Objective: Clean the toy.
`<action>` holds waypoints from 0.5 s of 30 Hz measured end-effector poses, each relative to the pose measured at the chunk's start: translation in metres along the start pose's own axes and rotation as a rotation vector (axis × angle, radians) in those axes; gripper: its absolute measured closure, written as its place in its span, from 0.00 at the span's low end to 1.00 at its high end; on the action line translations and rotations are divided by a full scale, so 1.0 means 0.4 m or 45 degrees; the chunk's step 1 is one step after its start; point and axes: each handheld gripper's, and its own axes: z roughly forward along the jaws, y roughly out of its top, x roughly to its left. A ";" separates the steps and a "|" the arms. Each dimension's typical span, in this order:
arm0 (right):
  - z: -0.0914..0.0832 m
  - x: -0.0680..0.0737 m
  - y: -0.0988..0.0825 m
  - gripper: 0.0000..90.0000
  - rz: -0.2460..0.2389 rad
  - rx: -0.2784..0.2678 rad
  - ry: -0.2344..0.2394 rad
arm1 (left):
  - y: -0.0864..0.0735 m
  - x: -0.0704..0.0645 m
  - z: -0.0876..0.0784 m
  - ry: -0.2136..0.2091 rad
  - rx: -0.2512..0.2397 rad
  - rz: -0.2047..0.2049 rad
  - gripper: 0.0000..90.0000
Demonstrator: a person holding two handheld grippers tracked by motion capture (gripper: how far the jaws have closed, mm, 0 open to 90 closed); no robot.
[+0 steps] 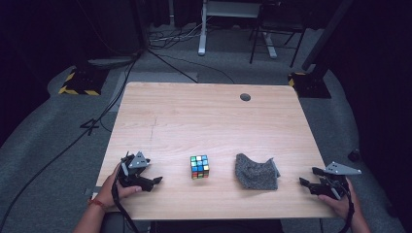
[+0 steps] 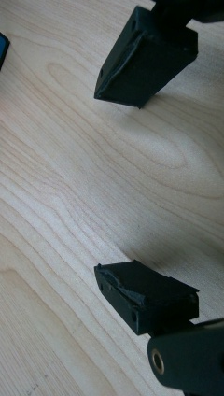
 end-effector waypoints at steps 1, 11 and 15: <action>0.000 0.000 0.000 0.26 0.000 0.000 0.000 | 0.000 0.000 0.000 0.000 0.001 0.000 0.16; 0.000 0.000 0.000 0.26 0.000 0.000 -0.001 | 0.000 0.000 0.000 0.006 -0.001 -0.005 0.16; 0.000 0.000 0.000 0.26 0.000 0.000 -0.001 | 0.000 0.000 0.000 0.006 0.000 -0.007 0.16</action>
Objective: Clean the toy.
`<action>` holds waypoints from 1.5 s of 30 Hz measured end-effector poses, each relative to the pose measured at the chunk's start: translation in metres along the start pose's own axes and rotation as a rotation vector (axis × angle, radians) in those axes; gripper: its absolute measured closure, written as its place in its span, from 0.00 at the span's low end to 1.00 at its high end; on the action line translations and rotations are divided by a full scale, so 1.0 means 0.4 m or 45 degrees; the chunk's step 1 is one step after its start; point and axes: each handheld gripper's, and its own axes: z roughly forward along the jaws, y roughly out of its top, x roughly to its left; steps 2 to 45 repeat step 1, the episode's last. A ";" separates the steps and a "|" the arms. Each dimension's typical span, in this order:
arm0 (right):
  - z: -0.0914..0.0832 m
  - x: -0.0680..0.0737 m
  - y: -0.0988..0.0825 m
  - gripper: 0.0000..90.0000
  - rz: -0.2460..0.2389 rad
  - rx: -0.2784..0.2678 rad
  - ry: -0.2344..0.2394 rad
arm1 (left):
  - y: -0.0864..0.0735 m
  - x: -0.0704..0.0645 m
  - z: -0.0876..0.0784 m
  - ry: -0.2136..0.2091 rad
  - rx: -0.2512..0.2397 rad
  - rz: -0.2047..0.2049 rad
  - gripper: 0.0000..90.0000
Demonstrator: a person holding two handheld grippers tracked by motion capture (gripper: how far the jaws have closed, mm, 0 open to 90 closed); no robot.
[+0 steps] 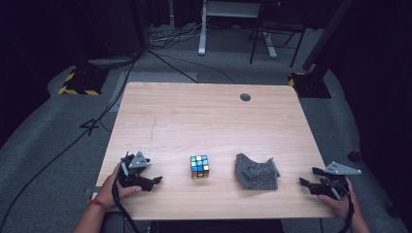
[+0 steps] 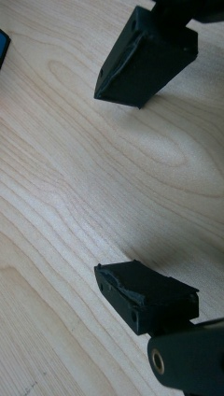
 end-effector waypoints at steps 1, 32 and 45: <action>0.000 0.000 0.000 0.26 0.000 0.000 0.000 | 0.000 0.000 0.000 0.000 0.000 0.000 0.16; 0.000 0.000 0.000 0.26 0.000 0.000 0.000 | 0.000 0.000 0.000 0.000 0.000 0.000 0.16; 0.000 0.000 0.000 0.26 0.000 0.000 0.000 | 0.000 0.000 0.000 0.000 0.000 0.000 0.16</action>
